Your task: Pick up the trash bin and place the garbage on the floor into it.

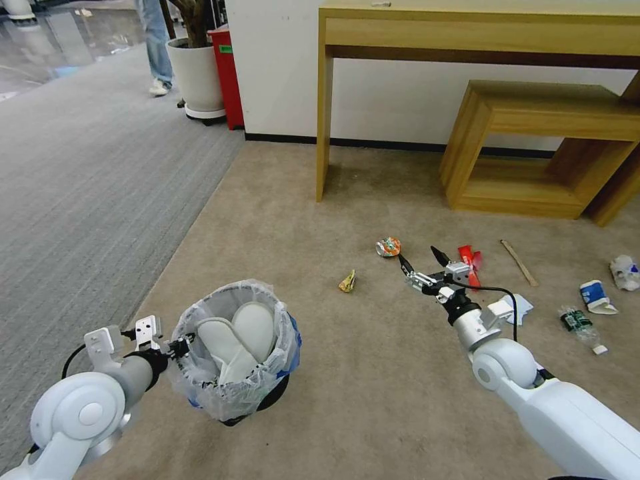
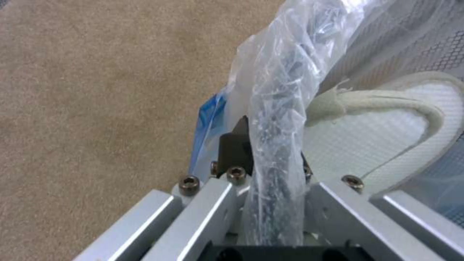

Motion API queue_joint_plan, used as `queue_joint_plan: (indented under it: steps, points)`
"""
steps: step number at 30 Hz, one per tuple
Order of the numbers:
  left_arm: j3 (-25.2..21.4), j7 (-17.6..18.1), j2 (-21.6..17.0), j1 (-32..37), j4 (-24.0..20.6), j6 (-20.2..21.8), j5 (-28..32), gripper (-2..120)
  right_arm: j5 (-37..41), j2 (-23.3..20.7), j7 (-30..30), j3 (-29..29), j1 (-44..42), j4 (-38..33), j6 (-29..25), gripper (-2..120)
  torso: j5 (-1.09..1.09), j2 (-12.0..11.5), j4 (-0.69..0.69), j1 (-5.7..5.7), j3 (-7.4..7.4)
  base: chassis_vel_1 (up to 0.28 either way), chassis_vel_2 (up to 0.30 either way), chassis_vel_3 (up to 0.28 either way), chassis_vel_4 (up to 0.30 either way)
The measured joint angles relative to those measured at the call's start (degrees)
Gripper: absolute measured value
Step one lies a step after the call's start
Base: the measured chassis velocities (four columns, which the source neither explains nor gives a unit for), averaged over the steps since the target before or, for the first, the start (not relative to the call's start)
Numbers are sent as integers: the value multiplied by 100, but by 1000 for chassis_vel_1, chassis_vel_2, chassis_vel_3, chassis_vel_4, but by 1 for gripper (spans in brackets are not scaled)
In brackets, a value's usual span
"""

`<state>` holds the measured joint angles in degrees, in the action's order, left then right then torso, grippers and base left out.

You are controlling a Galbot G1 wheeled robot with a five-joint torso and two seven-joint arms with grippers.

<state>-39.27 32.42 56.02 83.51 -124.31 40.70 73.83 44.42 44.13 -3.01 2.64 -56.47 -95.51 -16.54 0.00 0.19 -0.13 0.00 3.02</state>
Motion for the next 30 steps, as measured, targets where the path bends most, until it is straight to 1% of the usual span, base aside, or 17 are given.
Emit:
queue_joint_plan:
  steps: [7,15,19,25,28,30]
  points:
    - [-1,0,-1,-2,1,-1,-6,1,-198,13,-106,58,-23,53,63,93,0,0,-1,0,0,0,0,0,0]
    - [2,0,10,1,-1,-3,-16,1,-262,35,-161,106,-66,48,109,89,0,0,0,0,-1,-25,25,30,-20]
    - [2,-1,8,6,-7,-4,-19,1,-270,45,-162,112,-70,45,111,88,0,0,0,0,-1,-137,115,115,-125]
    - [2,-7,12,8,-9,-7,-21,1,-272,44,-163,114,-75,36,110,88,-1,0,-2,0,1,-190,184,189,-191]
    - [10,-9,23,5,-9,-9,-30,1,-273,44,-162,114,-74,35,111,88,3,0,0,1,1,-171,185,171,-162]
    - [14,-10,24,7,-9,-9,-39,1,-274,47,-159,113,-72,33,111,88,-2,0,1,0,1,-142,166,143,-148]
